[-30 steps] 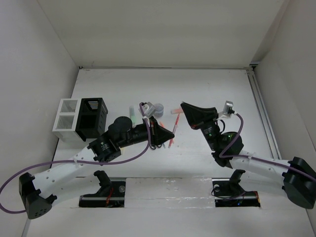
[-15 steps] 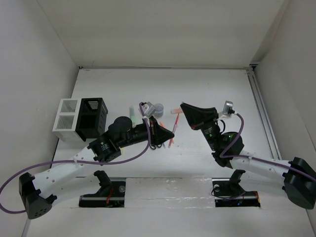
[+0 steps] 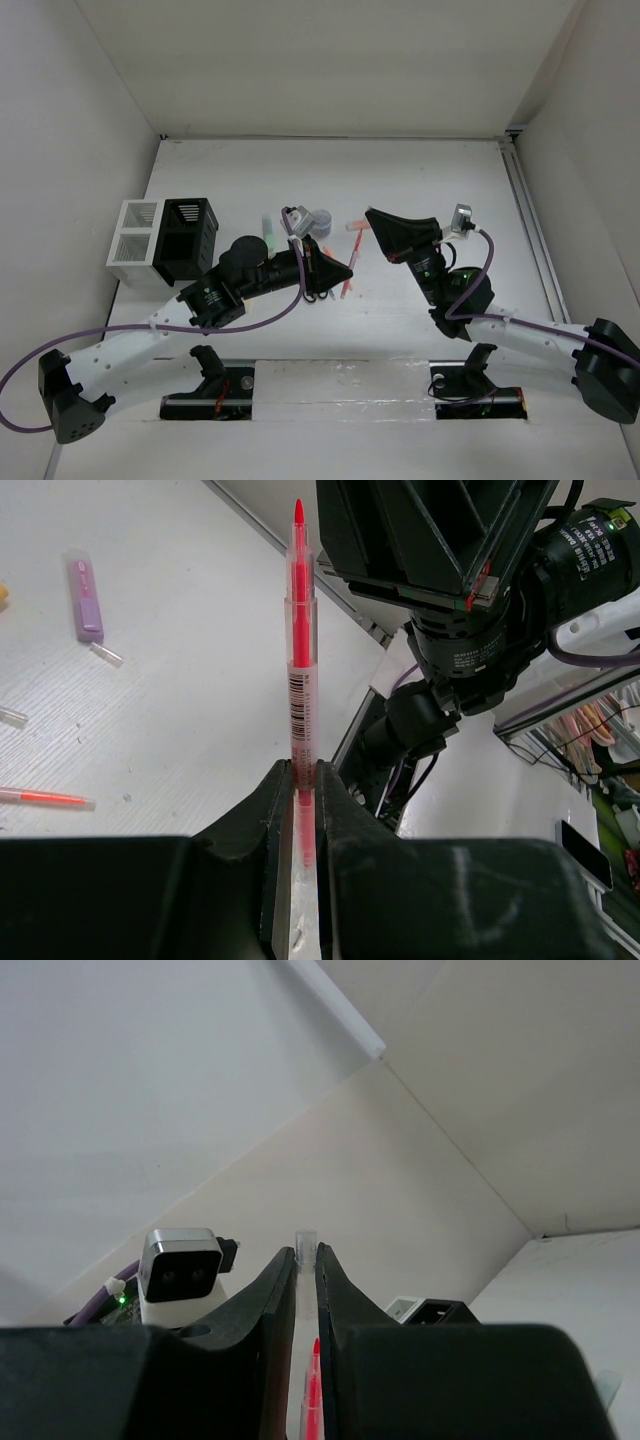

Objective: Sort the stationery into containers
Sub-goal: Close the pen cap on the pen.

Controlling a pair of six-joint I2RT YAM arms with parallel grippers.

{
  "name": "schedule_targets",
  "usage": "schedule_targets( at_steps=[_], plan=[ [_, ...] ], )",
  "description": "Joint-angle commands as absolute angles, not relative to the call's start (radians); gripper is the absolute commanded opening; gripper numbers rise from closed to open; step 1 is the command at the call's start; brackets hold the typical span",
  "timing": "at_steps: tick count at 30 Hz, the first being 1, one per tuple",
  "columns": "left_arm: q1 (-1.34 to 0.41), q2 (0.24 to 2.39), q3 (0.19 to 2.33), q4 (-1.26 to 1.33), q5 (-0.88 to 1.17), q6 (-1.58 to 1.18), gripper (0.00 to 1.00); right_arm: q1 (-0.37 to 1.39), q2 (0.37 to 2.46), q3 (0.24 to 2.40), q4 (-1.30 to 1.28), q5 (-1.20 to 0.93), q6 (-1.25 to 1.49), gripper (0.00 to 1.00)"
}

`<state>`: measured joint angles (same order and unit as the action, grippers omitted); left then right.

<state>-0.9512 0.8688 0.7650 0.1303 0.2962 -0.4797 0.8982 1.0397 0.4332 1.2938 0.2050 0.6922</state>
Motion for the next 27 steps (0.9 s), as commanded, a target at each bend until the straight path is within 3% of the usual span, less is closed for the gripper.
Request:
schedule_targets(
  at_steps=[1,27],
  plan=[
    [-0.946,0.862,0.792,0.166,0.310,-0.465,0.00,0.907,1.029,0.445,1.658,0.207,0.676,0.00],
    [-0.946,0.871,0.819,0.175,0.290,-0.456,0.00,0.907,1.058,0.445,1.667,0.207,0.686,0.00]
  ],
)
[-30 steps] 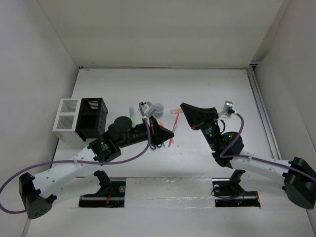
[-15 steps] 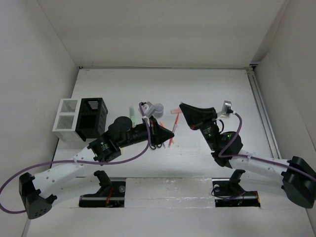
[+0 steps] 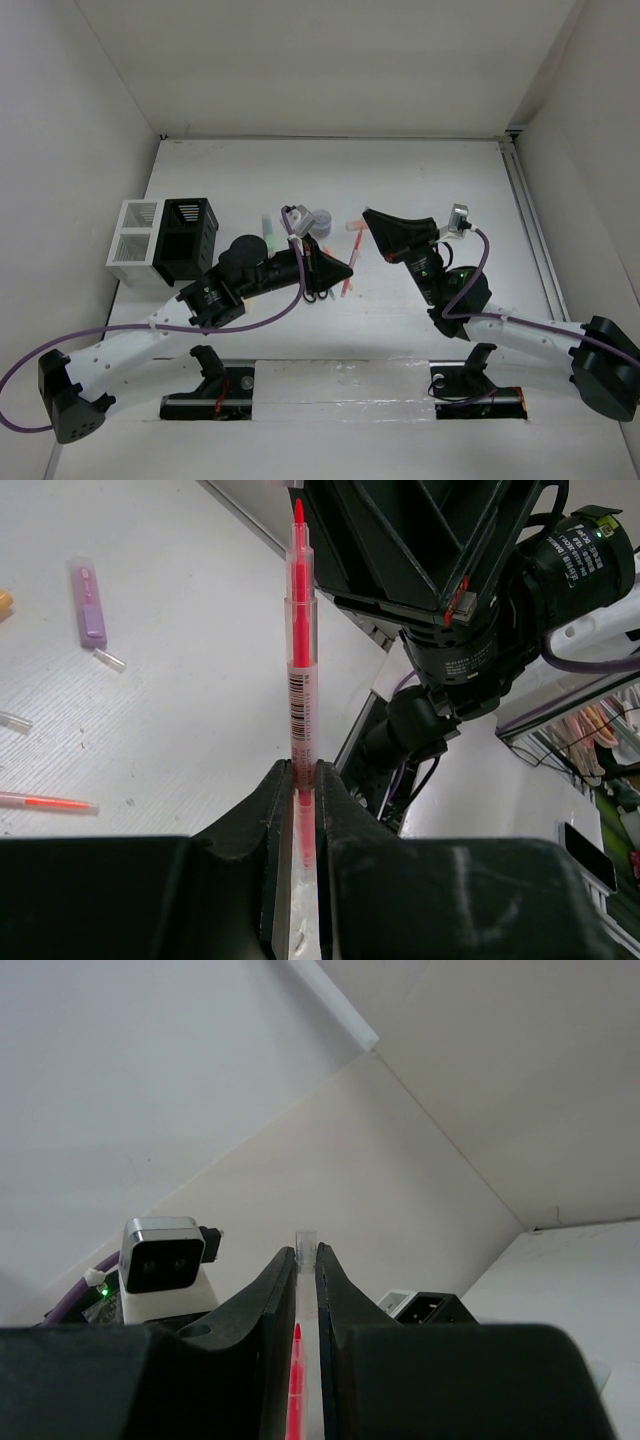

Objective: Sort the stationery into containers
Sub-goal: Close the pen cap on the pen.

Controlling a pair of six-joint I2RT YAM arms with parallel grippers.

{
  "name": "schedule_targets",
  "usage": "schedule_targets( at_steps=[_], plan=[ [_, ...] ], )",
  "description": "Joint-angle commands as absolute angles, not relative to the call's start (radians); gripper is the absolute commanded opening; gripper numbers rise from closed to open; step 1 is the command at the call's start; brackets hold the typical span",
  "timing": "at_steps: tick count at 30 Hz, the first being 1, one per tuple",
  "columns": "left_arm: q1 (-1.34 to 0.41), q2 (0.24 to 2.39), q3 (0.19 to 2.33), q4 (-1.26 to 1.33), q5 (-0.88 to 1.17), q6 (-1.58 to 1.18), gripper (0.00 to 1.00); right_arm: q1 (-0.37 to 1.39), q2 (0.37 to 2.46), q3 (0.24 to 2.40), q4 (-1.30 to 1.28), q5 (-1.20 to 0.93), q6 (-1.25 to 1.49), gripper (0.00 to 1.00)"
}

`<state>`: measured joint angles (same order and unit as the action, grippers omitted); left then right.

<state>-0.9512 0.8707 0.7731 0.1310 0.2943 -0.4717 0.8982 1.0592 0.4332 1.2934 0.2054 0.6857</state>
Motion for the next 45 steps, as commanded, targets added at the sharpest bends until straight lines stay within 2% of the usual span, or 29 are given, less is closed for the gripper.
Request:
schedule_targets(
  at_steps=[1,45],
  plan=[
    [-0.946,0.871,0.819,0.186,0.290,-0.456,0.00,0.907,1.058,0.445,1.667,0.198,0.686,0.00],
    [-0.946,0.910,0.910,0.144,0.103,-0.371,0.00,0.907,1.097,0.456,1.620,0.150,0.742,0.00]
  ],
)
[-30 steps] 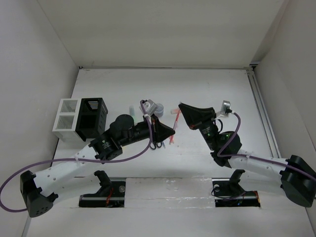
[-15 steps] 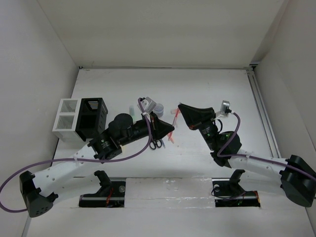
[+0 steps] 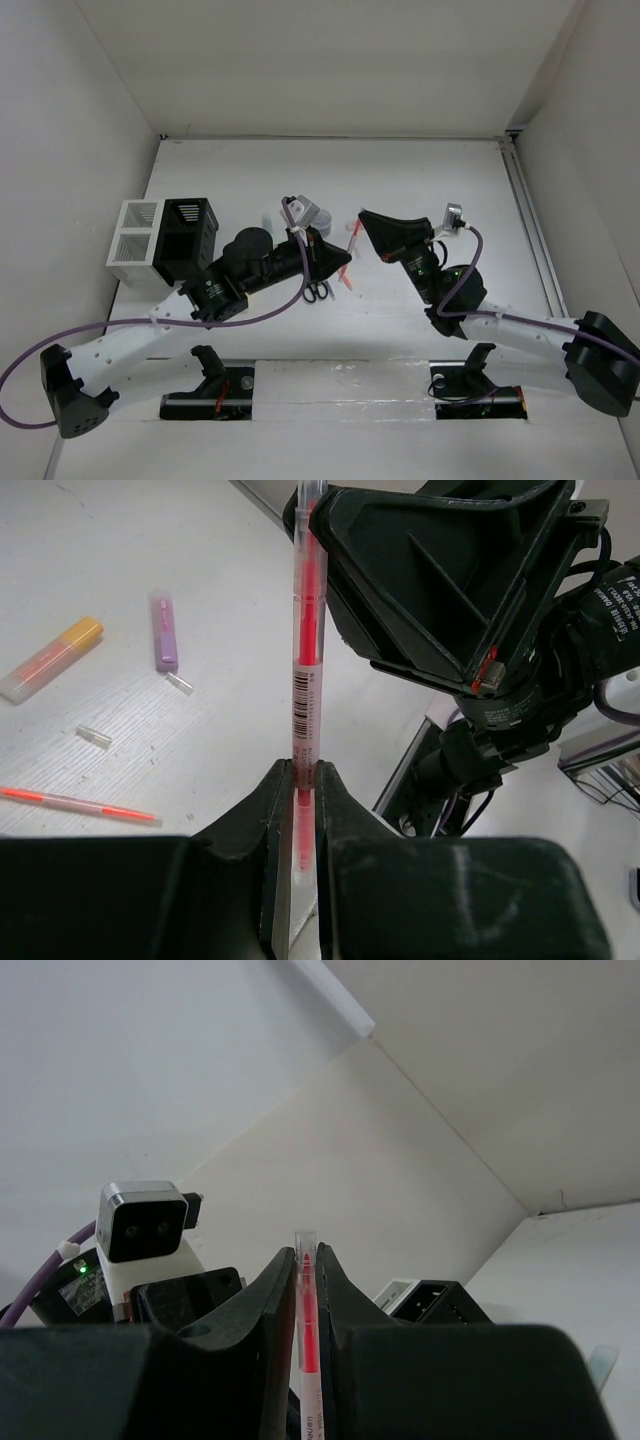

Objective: Sort the stationery into containers
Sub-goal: Close the pen cap on the pen.

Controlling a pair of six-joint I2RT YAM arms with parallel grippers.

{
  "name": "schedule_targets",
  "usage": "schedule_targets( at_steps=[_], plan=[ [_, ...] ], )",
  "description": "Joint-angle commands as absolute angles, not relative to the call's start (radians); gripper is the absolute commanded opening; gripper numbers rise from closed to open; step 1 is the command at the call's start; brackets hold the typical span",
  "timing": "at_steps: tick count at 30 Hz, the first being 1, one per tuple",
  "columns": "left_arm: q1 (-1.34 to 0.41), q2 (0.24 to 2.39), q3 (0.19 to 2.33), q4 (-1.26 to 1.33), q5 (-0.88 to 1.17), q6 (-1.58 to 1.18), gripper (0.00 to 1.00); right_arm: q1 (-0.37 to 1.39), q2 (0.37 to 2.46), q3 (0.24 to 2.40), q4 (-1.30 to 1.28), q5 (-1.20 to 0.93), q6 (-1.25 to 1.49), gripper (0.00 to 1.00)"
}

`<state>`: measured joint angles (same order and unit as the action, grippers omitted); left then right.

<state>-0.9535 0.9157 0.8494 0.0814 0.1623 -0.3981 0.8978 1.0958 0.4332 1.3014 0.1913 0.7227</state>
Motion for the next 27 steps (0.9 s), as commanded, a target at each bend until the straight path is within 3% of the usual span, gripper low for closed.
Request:
schedule_targets(
  at_steps=[1,12,19,27],
  plan=[
    [-0.946,0.901,0.922,0.135,0.094,-0.362,0.00,0.907,1.097,0.456,1.609,0.150,0.742,0.00],
    [-0.946,0.867,0.956,0.109,0.071,-0.334,0.00,0.907,1.005,0.417,1.396,0.141,0.661,0.00],
    [-0.946,0.867,0.956,0.120,0.159,-0.316,0.00,0.907,0.954,0.428,1.214,0.112,0.611,0.00],
    [-0.946,0.857,0.956,0.152,0.204,-0.307,0.00,0.907,0.974,0.419,1.203,0.112,0.592,0.00]
  ],
)
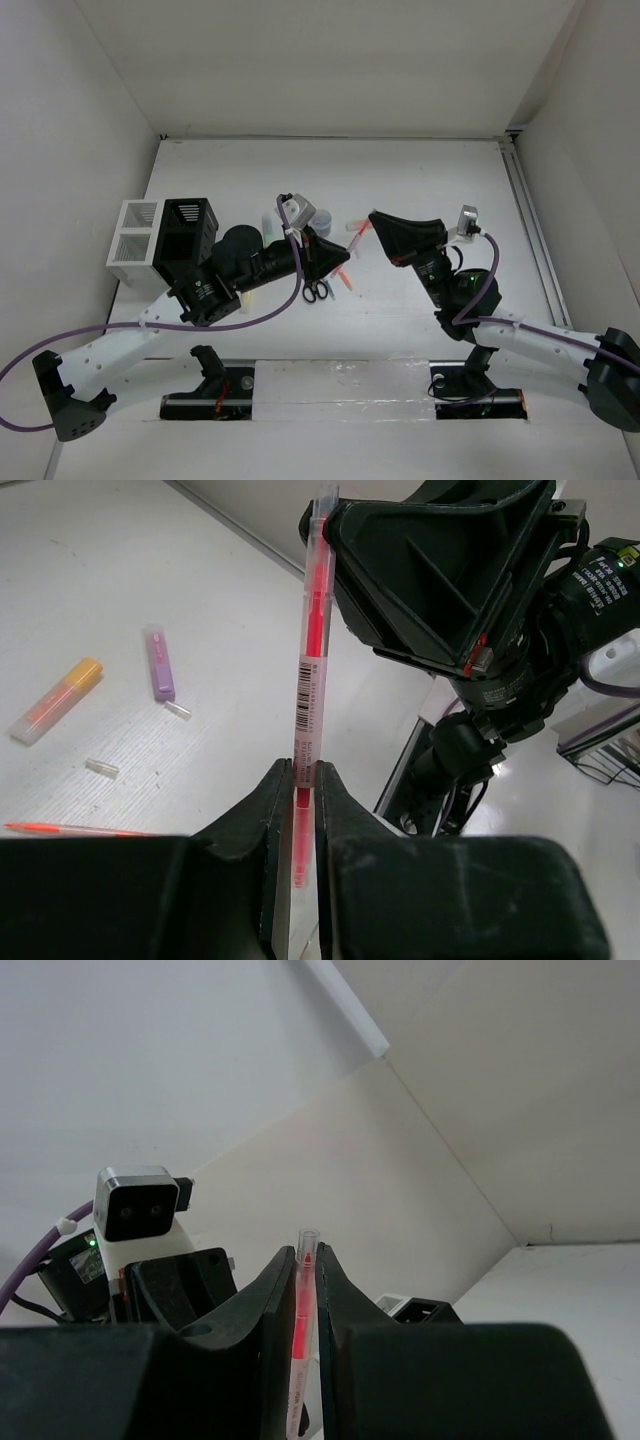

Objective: Sort the stationery into containers
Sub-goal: Close the pen cap on the pen.

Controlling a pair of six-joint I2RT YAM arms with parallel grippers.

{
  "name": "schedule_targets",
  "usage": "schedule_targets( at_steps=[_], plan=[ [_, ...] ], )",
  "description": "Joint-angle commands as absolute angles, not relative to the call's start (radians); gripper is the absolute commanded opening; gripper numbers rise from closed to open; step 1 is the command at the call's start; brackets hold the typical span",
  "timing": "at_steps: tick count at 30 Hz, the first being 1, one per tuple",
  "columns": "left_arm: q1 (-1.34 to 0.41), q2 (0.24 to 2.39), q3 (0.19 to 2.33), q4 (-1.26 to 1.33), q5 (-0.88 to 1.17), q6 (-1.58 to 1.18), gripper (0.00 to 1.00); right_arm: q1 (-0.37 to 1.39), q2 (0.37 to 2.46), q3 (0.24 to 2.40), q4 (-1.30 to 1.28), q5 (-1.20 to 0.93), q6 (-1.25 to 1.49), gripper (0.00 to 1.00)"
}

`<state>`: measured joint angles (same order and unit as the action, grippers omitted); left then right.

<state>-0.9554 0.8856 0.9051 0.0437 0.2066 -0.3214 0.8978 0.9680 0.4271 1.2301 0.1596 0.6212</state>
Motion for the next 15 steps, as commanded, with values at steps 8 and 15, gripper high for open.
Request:
schedule_targets(
  at_steps=[8,15],
  plan=[
    [-0.946,0.848,0.956,0.141,0.204,-0.298,0.00,0.907,0.992,0.428,1.141,0.112,0.565,0.00],
    [-0.946,0.848,0.956,0.141,0.258,-0.287,0.00,0.894,1.023,0.457,1.078,0.062,0.564,0.00]
  ],
)
